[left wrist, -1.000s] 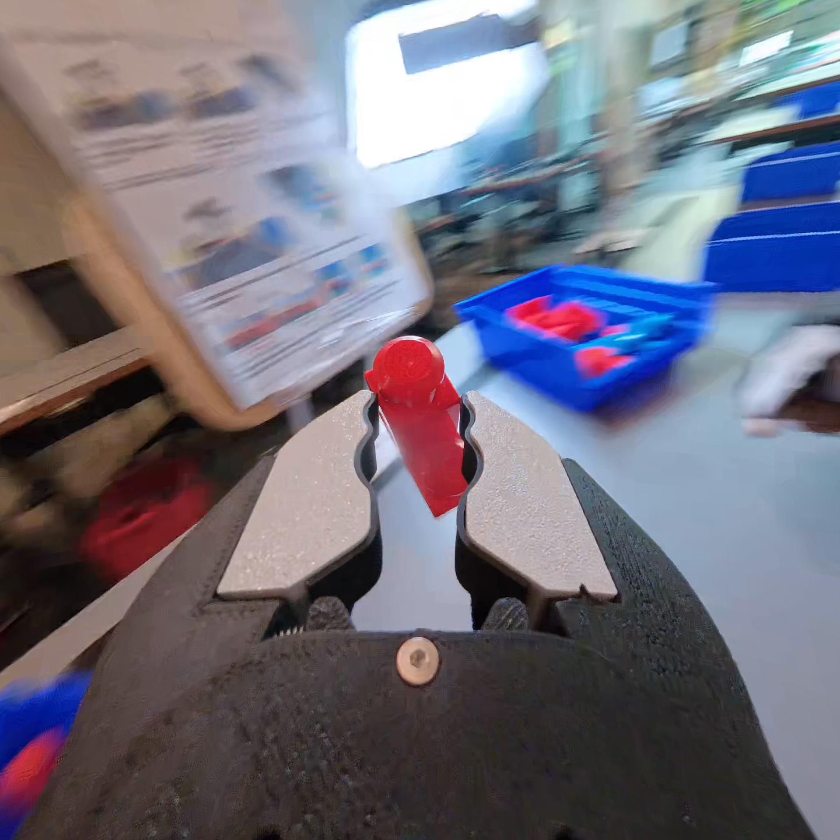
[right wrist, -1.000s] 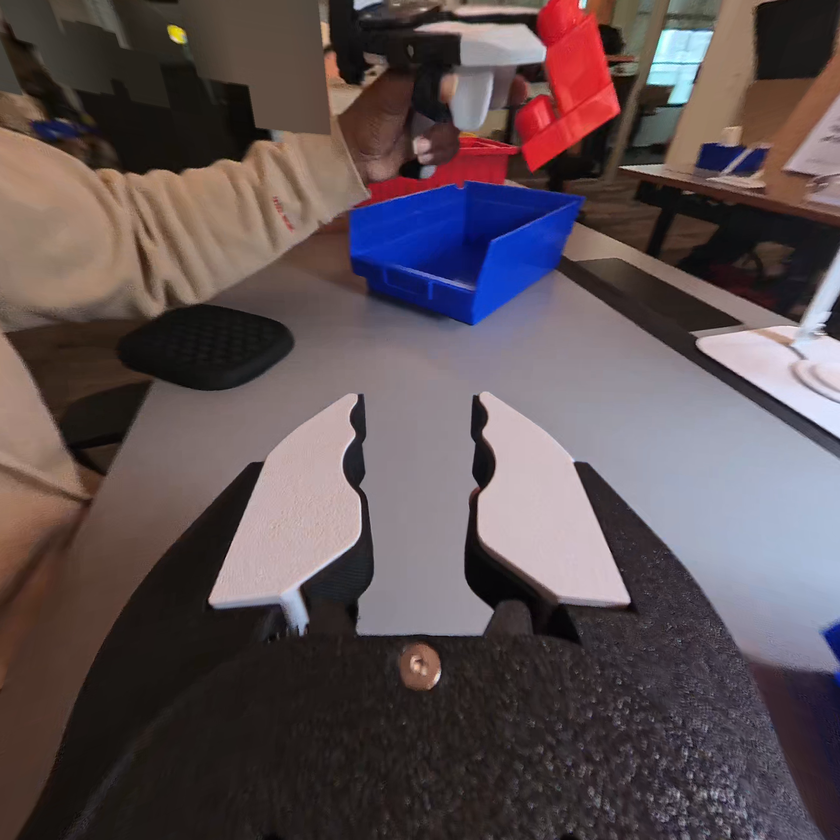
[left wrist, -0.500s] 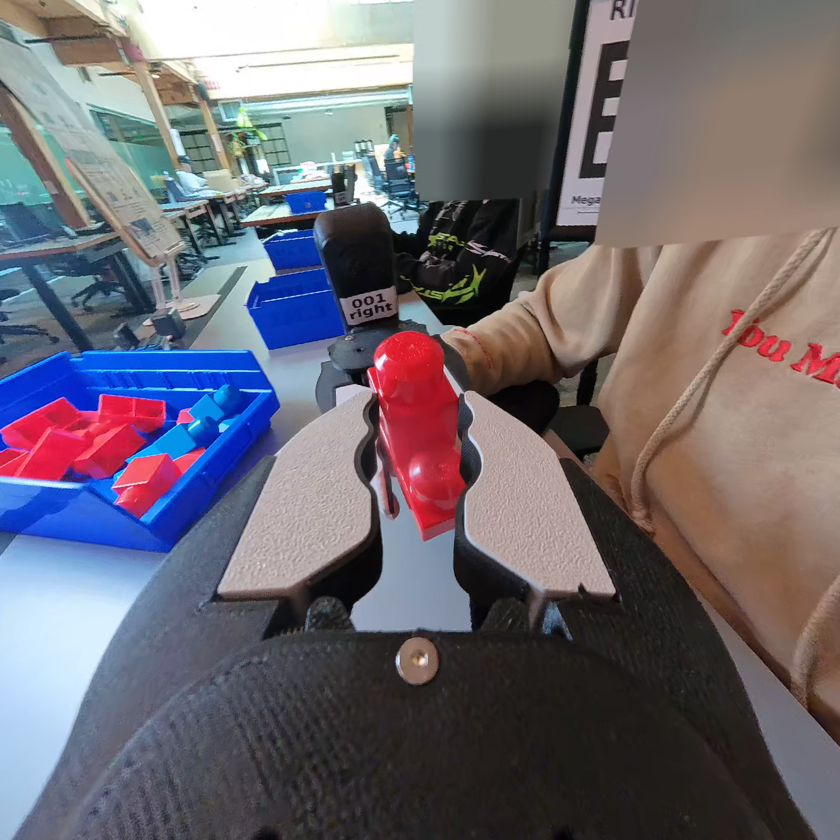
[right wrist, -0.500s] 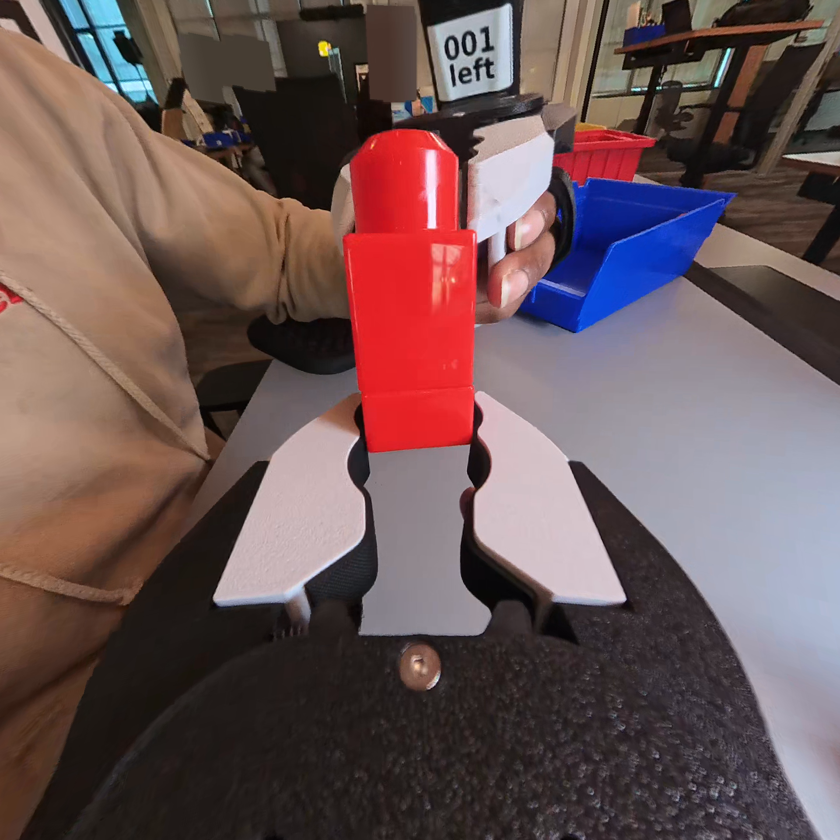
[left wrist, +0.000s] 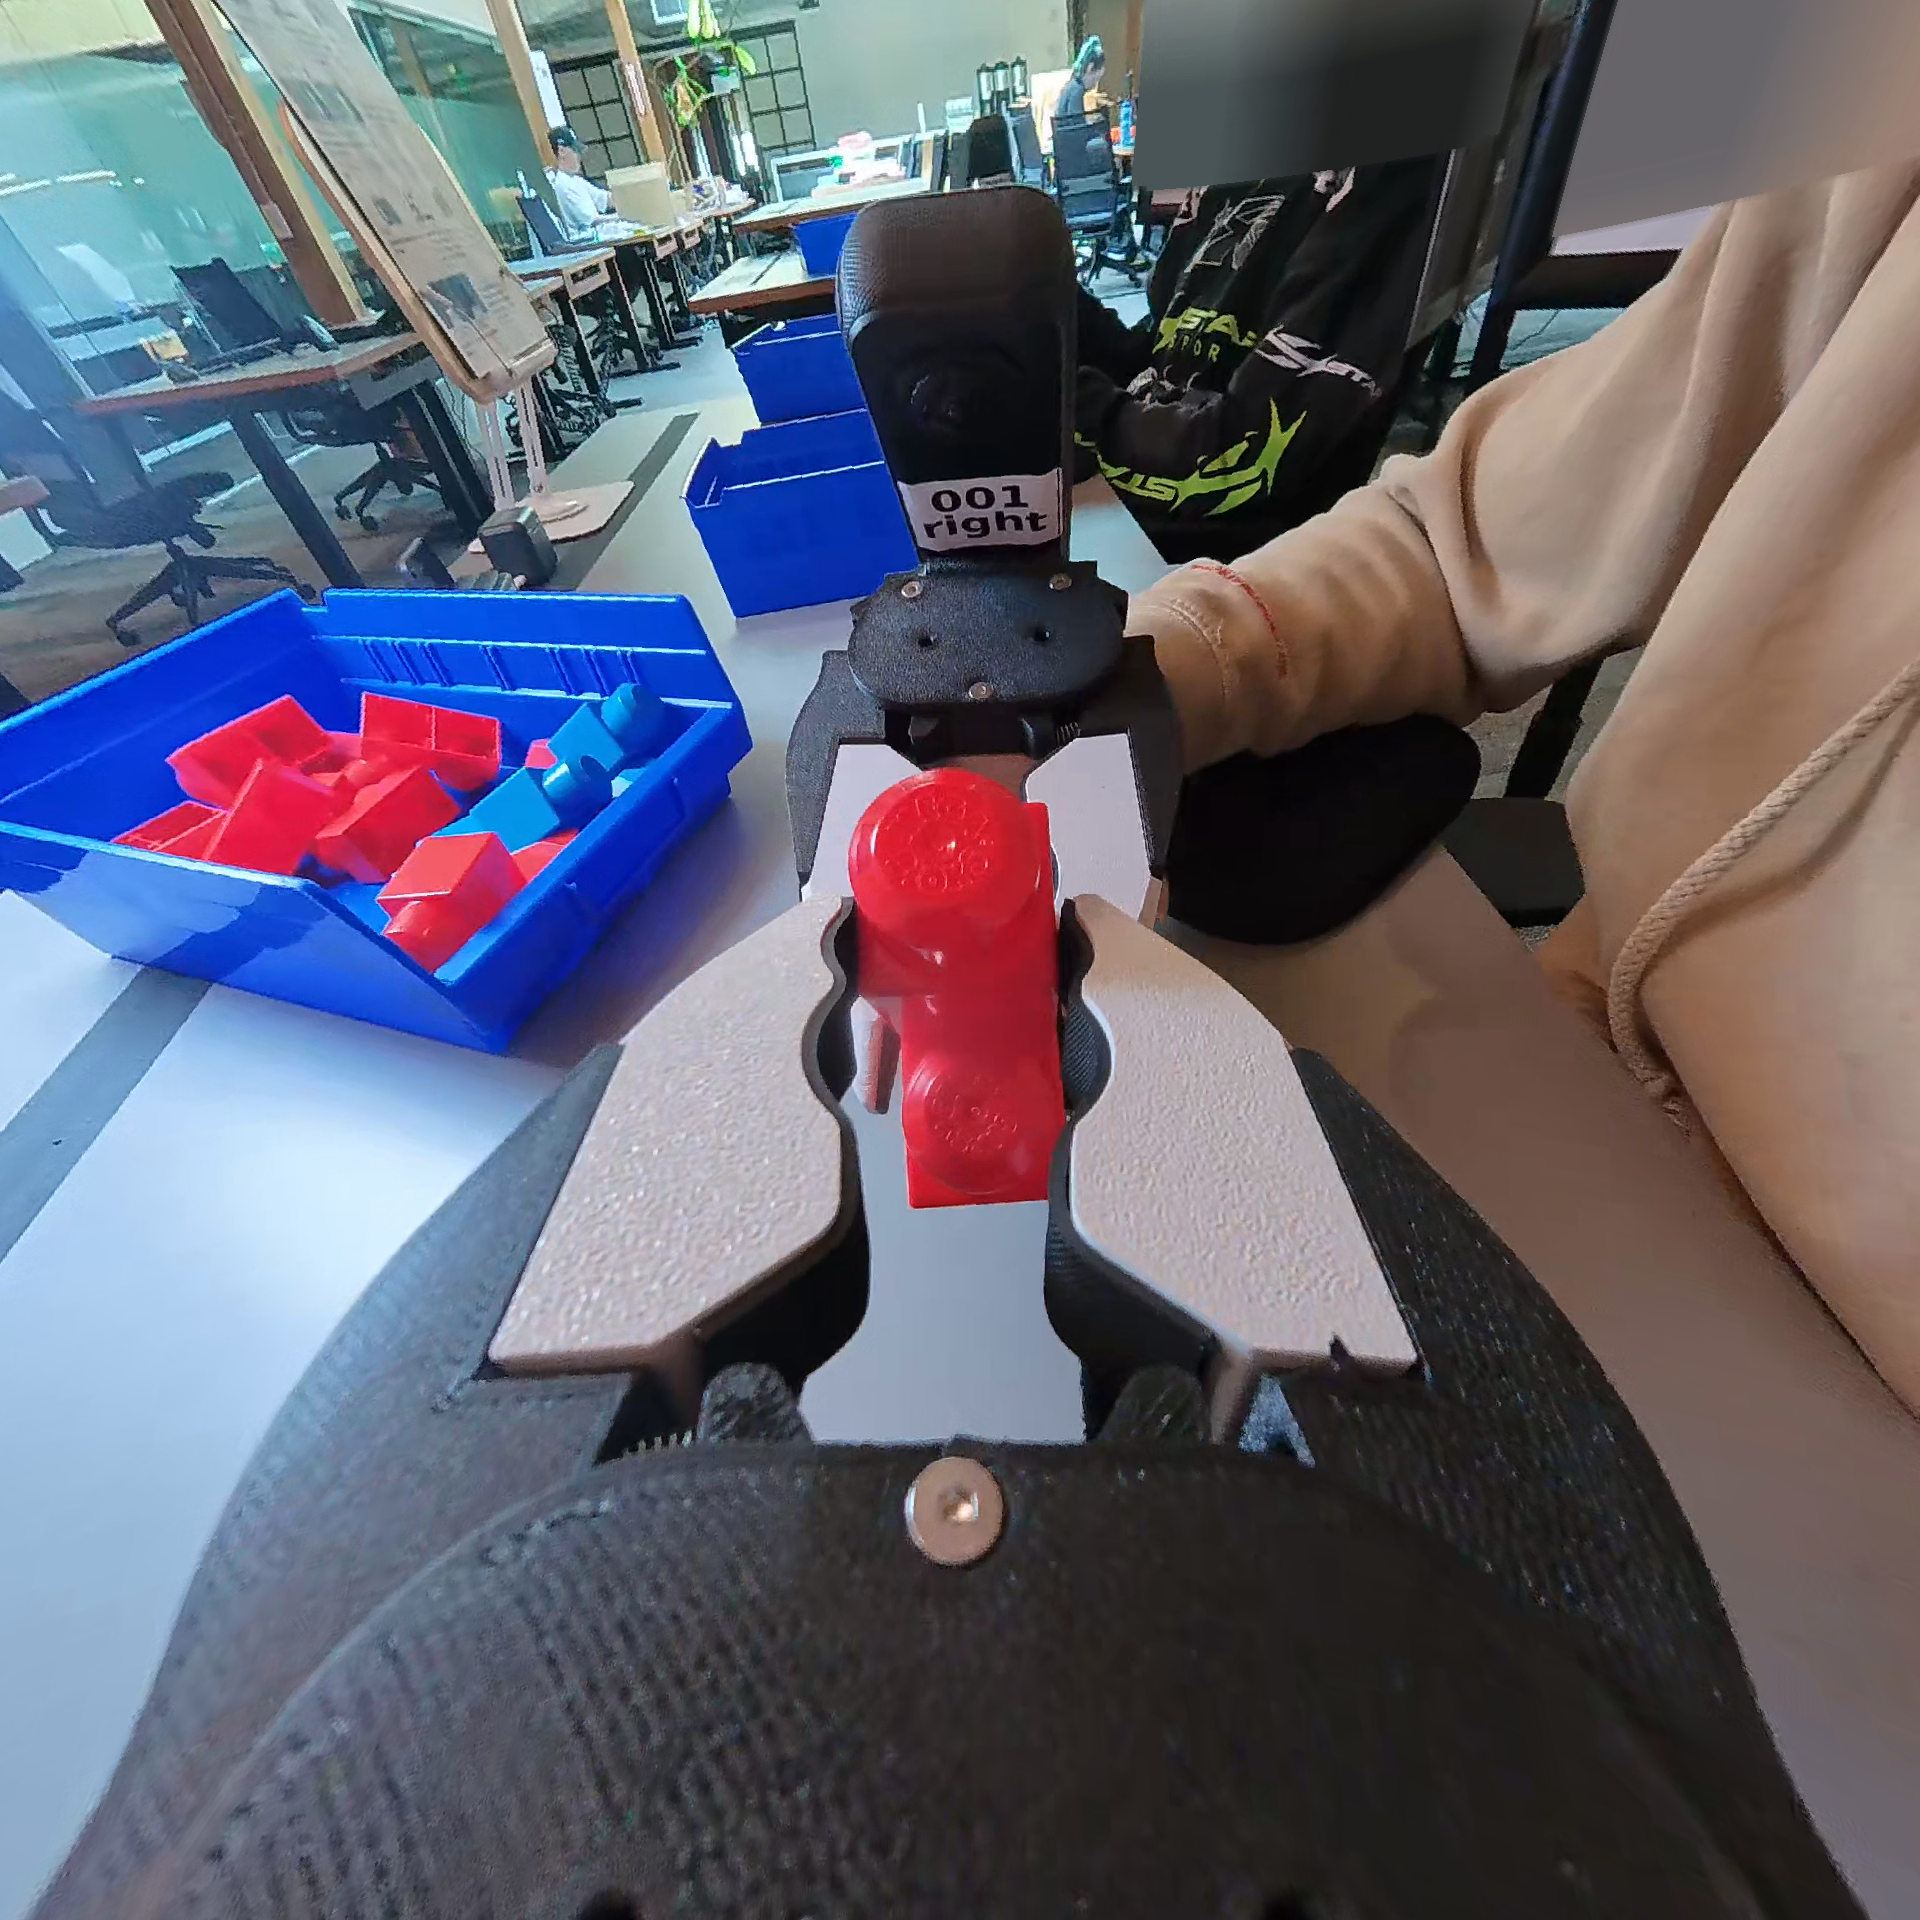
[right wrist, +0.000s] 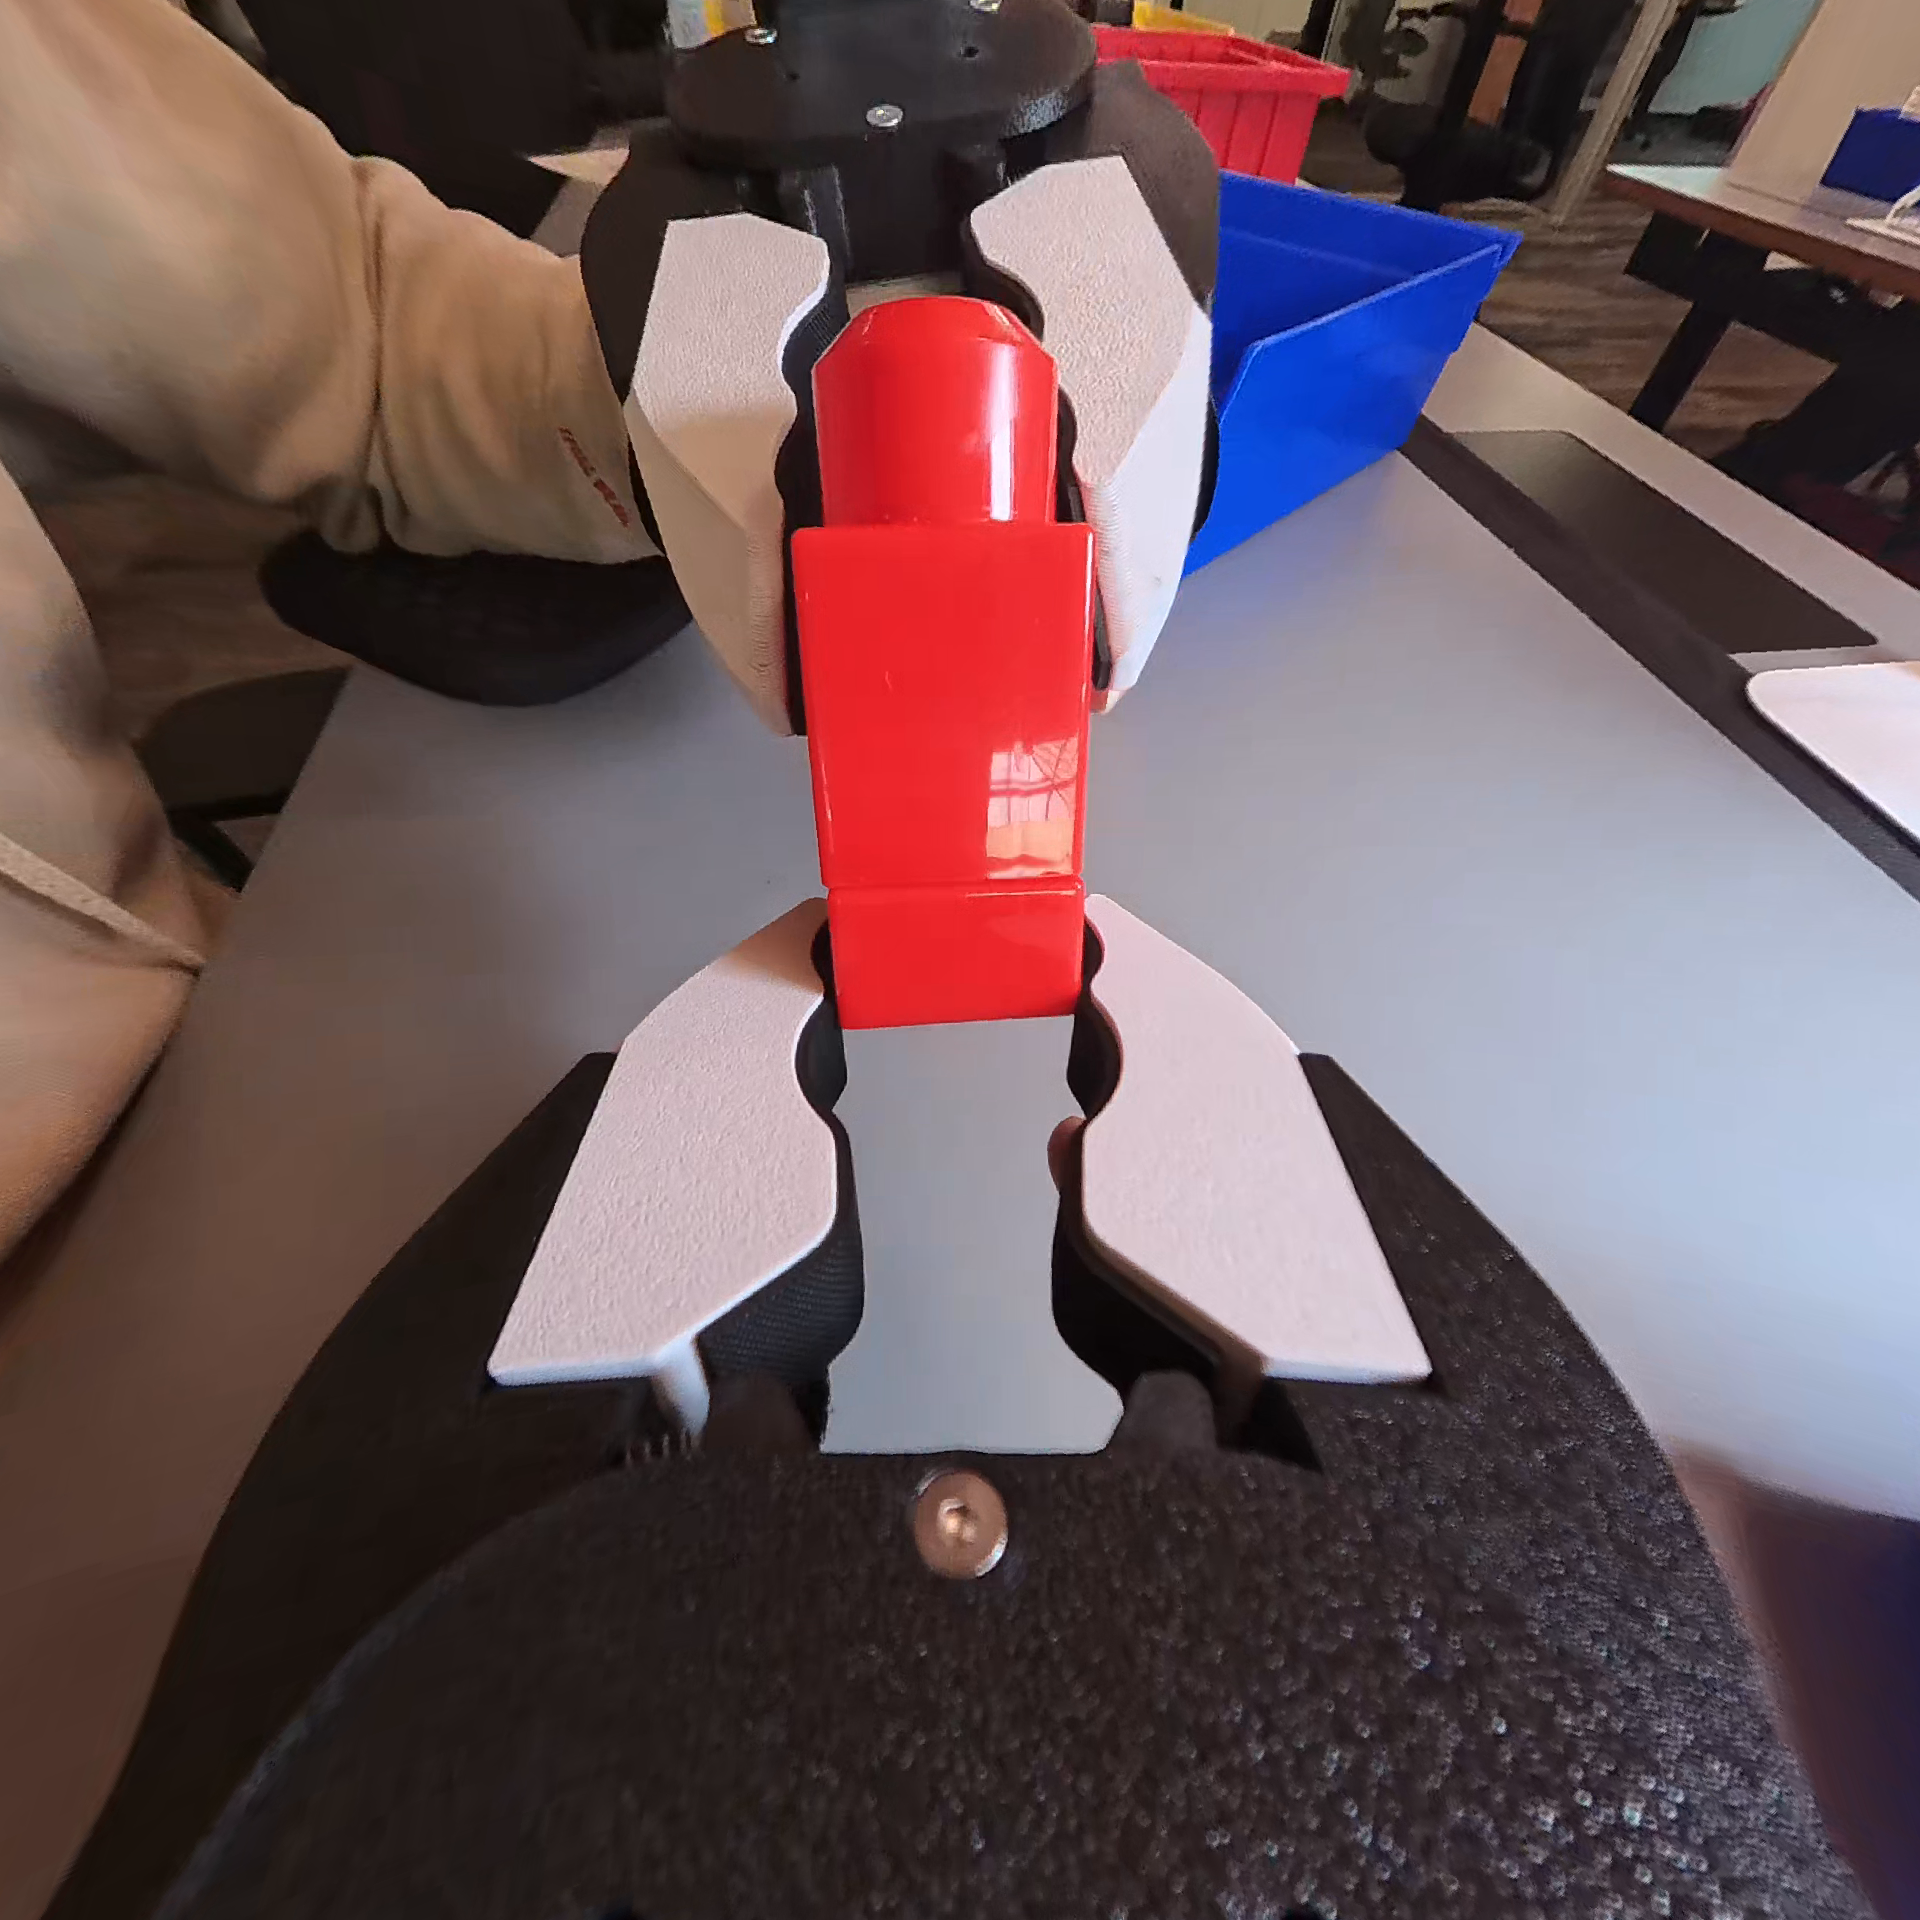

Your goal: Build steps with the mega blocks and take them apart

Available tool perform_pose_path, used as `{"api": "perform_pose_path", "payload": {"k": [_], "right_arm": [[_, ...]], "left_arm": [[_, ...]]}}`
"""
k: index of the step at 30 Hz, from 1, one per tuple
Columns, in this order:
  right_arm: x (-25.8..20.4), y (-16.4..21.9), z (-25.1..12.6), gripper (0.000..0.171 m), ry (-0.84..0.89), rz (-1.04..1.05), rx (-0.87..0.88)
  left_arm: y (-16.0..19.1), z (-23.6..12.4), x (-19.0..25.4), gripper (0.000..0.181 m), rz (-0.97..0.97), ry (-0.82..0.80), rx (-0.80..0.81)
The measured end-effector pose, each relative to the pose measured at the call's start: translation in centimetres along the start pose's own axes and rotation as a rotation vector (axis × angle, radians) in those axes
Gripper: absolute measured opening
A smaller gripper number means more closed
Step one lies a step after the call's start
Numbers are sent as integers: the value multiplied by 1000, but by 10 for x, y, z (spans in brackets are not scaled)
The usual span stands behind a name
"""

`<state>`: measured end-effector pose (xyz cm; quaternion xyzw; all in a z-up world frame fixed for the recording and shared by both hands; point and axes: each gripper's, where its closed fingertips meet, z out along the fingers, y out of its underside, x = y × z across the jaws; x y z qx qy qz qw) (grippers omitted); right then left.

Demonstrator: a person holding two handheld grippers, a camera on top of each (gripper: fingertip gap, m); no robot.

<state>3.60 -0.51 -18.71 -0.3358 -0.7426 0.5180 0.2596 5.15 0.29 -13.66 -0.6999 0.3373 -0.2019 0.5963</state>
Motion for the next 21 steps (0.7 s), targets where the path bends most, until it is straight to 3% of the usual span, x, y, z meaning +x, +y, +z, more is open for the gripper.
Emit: {"api": "perform_pose_path", "payload": {"k": [14, 21], "right_arm": [[-4, 4, 2, 39, -5, -52, -5], [-10, 0, 0, 37, -30, -53, -31]], "left_arm": [[9, 1, 3, 36, -38, 43, -14], [-18, -9, 3, 37, -60, 45, 96]]}}
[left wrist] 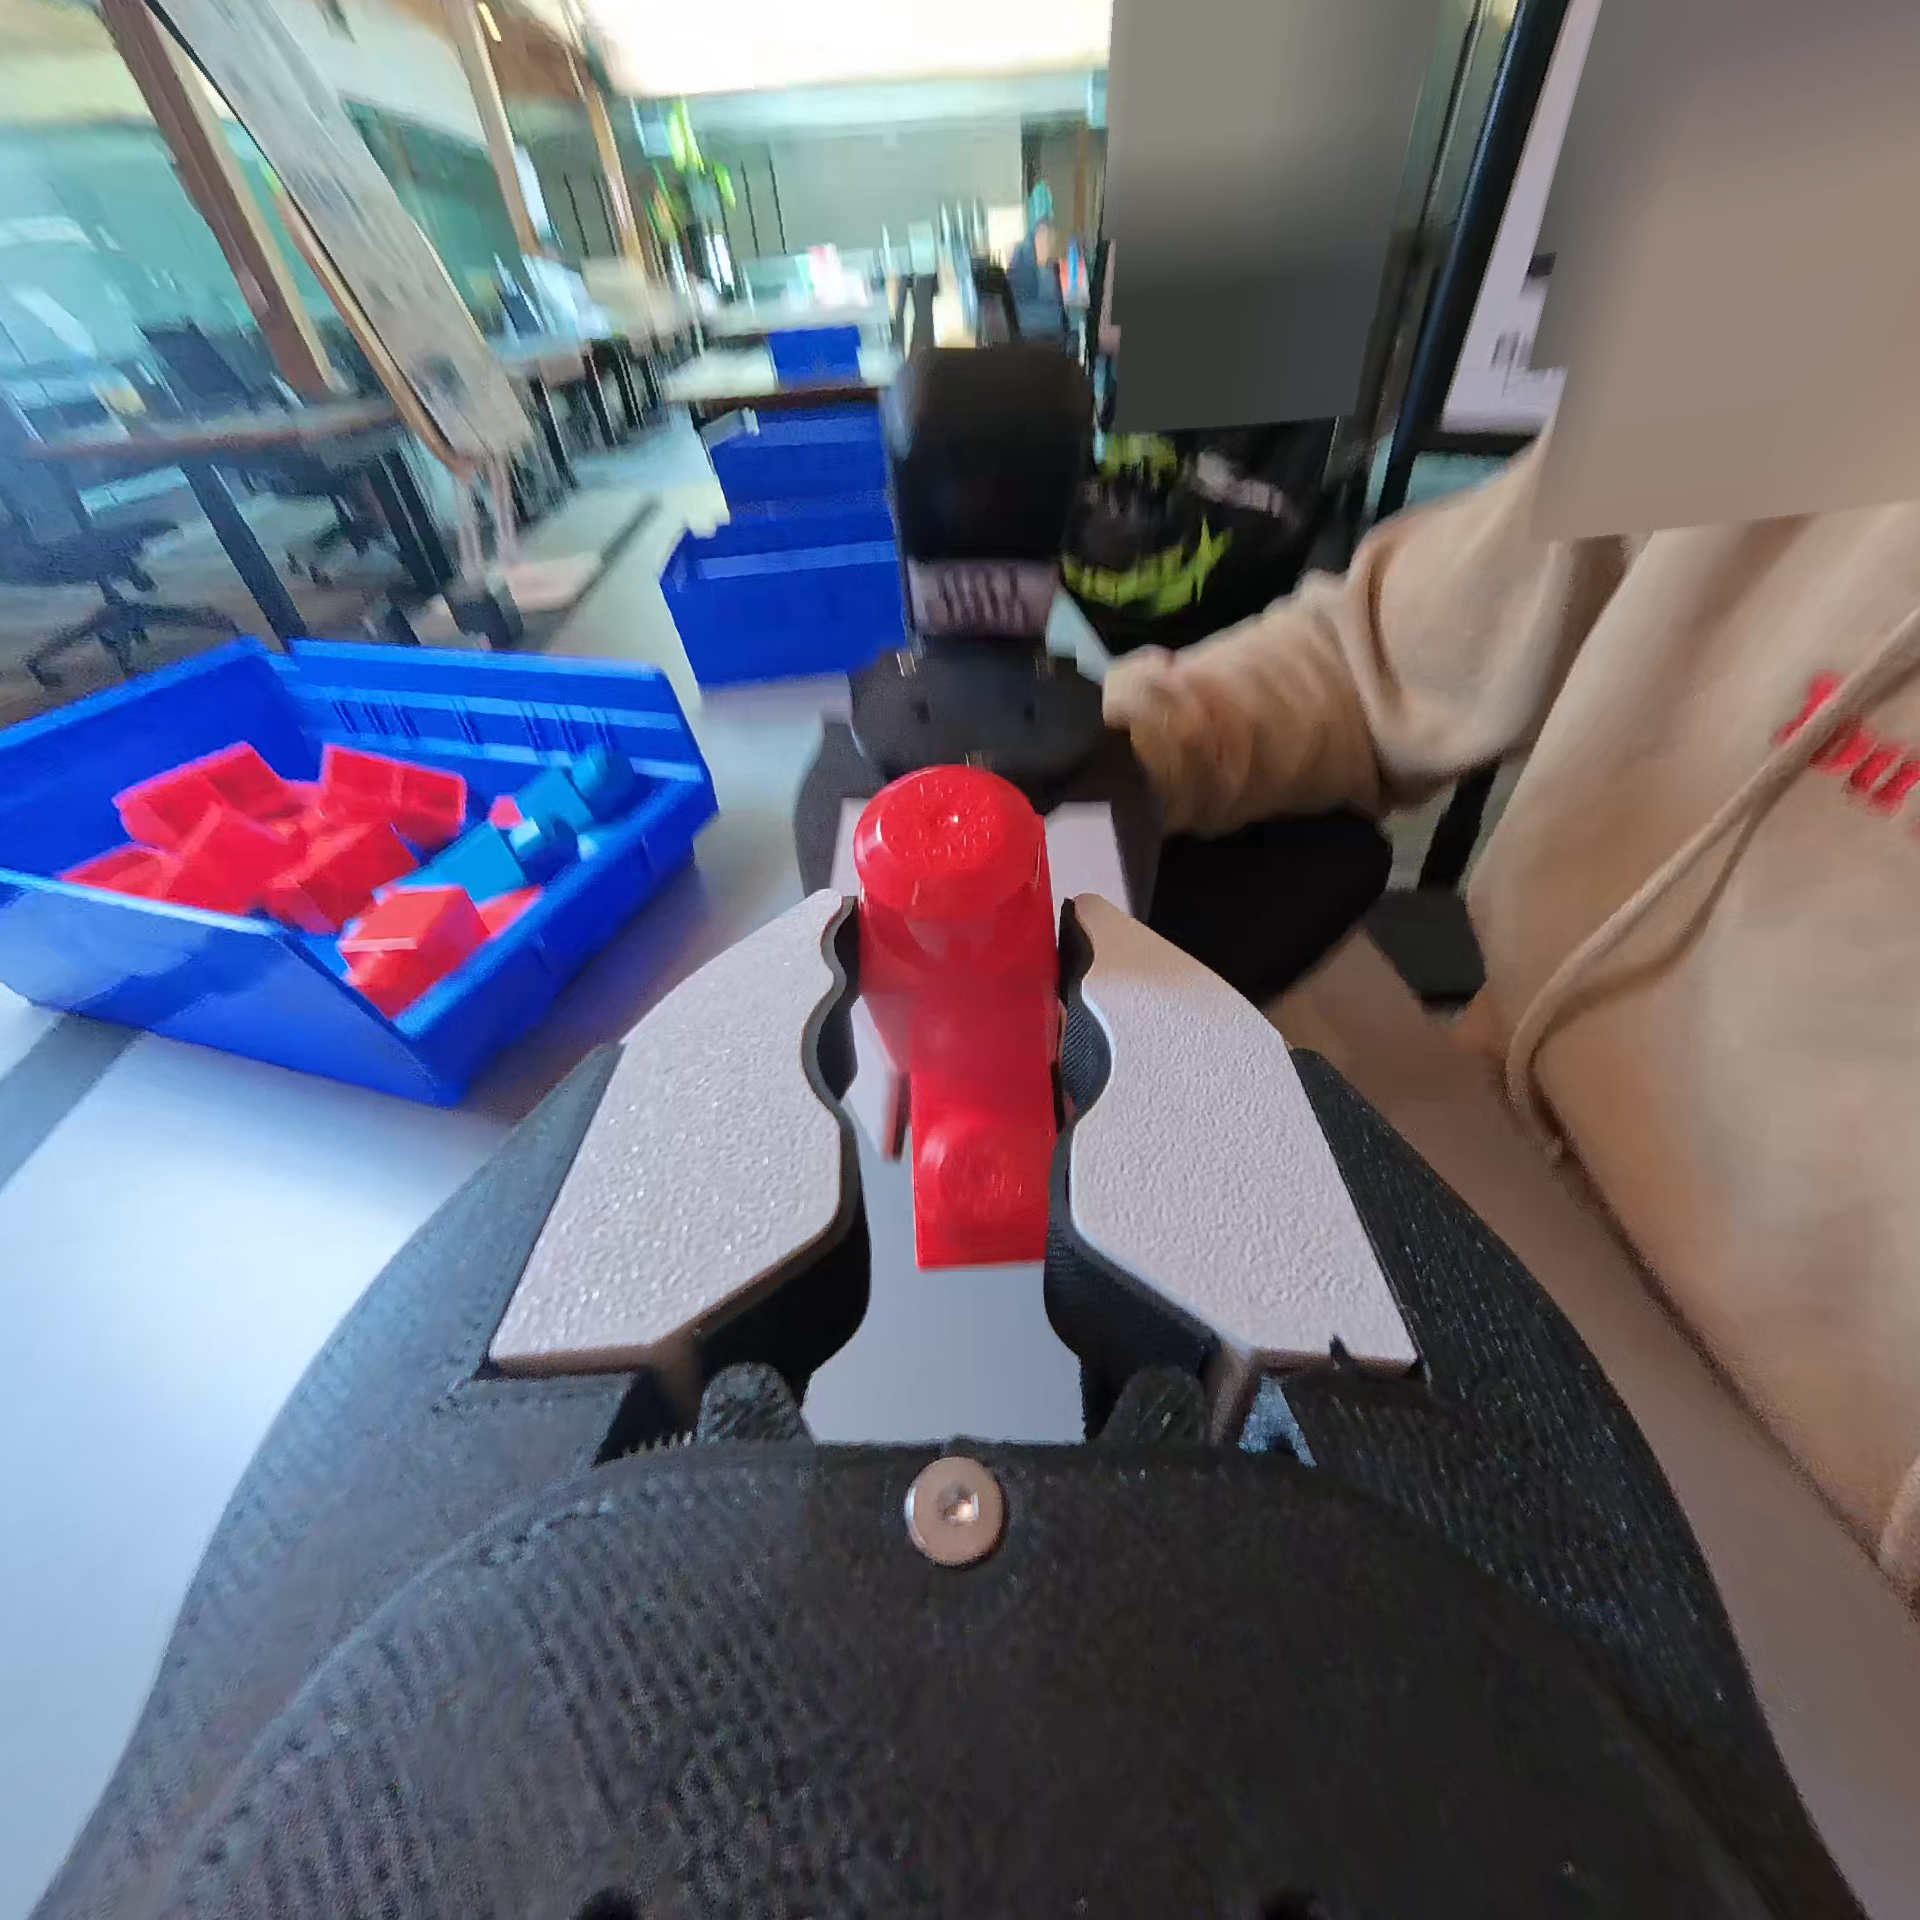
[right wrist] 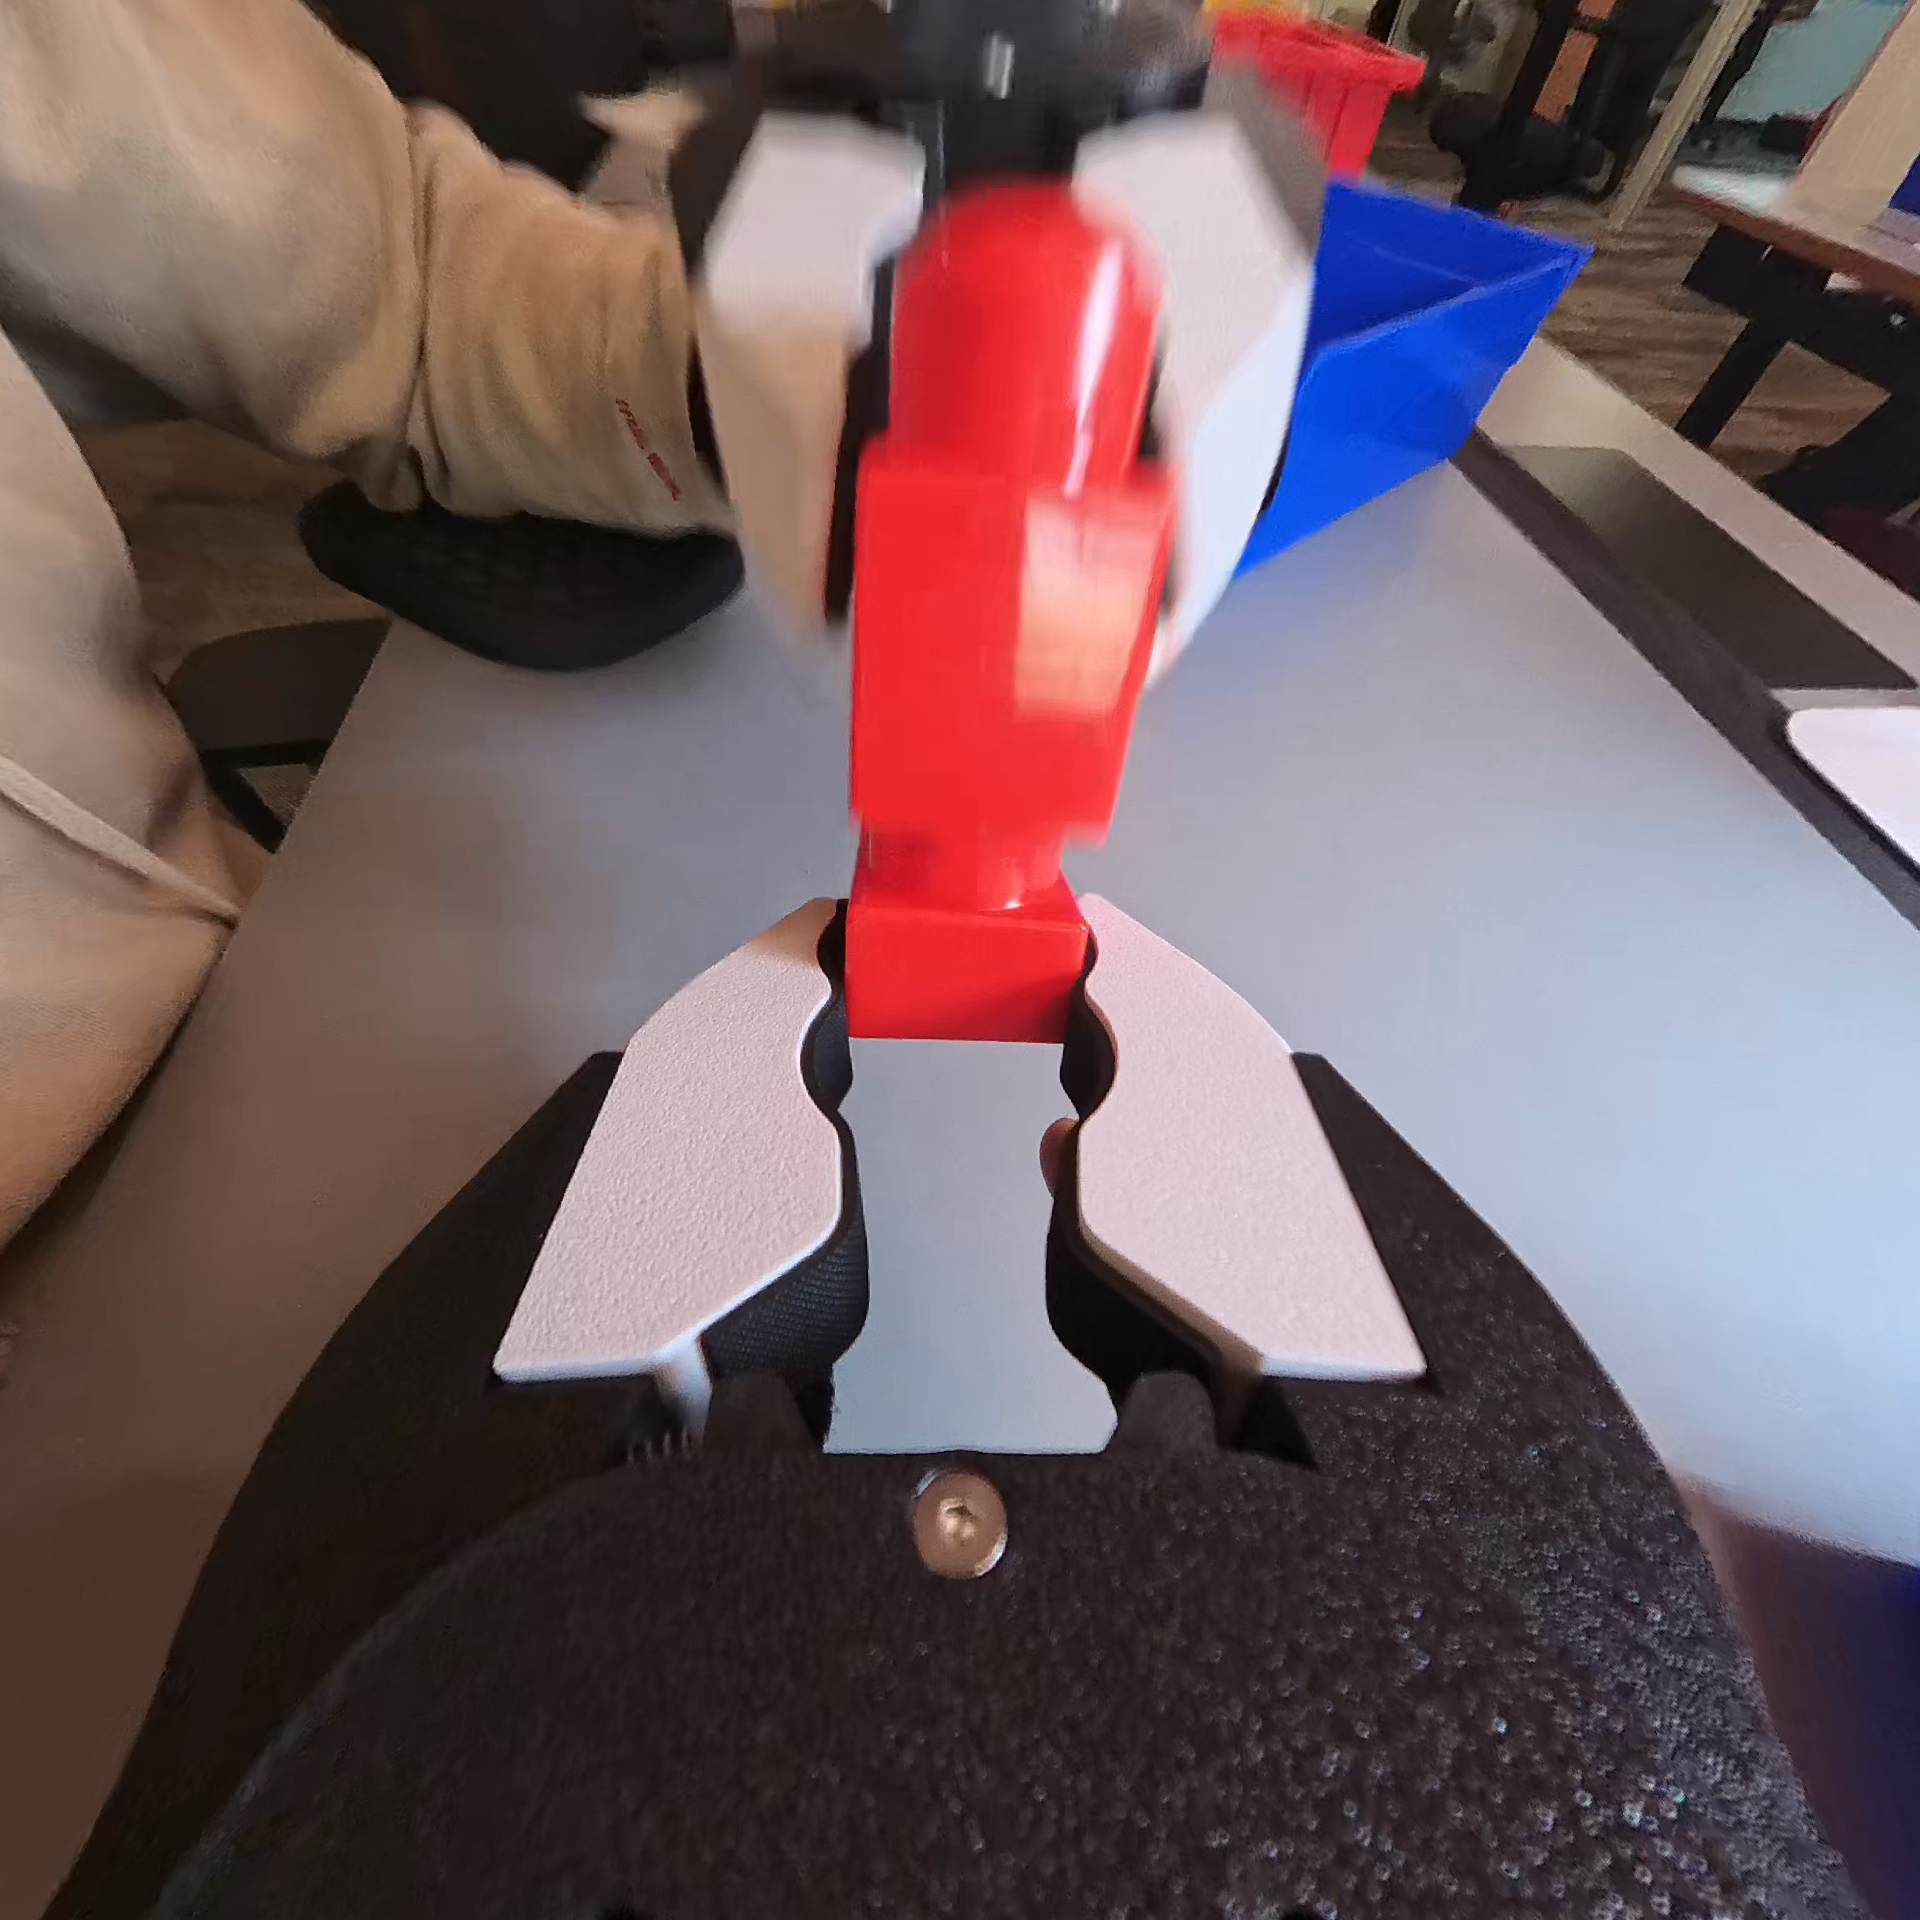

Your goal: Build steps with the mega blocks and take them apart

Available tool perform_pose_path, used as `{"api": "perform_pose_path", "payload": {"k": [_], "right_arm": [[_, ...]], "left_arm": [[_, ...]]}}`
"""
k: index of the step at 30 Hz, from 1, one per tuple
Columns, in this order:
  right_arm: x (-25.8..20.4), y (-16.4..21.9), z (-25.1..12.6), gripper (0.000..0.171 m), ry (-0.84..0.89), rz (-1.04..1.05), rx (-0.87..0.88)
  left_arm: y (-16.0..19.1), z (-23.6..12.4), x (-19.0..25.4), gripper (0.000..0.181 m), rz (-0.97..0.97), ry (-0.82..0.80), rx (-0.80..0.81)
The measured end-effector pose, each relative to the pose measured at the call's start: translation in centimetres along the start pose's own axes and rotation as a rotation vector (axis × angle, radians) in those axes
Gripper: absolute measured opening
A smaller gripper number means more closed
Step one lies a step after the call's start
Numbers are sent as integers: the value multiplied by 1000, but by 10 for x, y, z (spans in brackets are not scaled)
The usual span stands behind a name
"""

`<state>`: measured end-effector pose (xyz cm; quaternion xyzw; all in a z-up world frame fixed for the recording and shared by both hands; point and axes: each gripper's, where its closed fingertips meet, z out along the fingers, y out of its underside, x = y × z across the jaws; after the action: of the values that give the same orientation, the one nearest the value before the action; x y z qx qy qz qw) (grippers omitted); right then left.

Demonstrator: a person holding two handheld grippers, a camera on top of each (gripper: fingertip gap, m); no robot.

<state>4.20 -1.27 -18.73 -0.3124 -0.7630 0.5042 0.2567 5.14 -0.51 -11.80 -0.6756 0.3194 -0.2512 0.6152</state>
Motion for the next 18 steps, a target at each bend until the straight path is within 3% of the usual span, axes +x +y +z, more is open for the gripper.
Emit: {"api": "perform_pose_path", "payload": {"k": [3, 7, 10, 13, 18], "right_arm": [[16, 22, -2, 38, 75, -18, -78], [84, 5, -38, 38, 346, 87, 28], [168, 6, -91, 38, 674, 152, 13], [254, 31, -142, 39, 949, 268, -94], [360, 90, -171, 38, 1149, 418, -281]], "left_arm": [[-40, -32, -17, 36, -58, -44, 157], [-58, -68, -50, 36, 6, -250, 178], [-58, -83, -68, 37, 29, -363, 153], [-50, -89, -79, 36, 14, -413, 138], [-24, -88, -95, 36, -69, -446, 109]]}}
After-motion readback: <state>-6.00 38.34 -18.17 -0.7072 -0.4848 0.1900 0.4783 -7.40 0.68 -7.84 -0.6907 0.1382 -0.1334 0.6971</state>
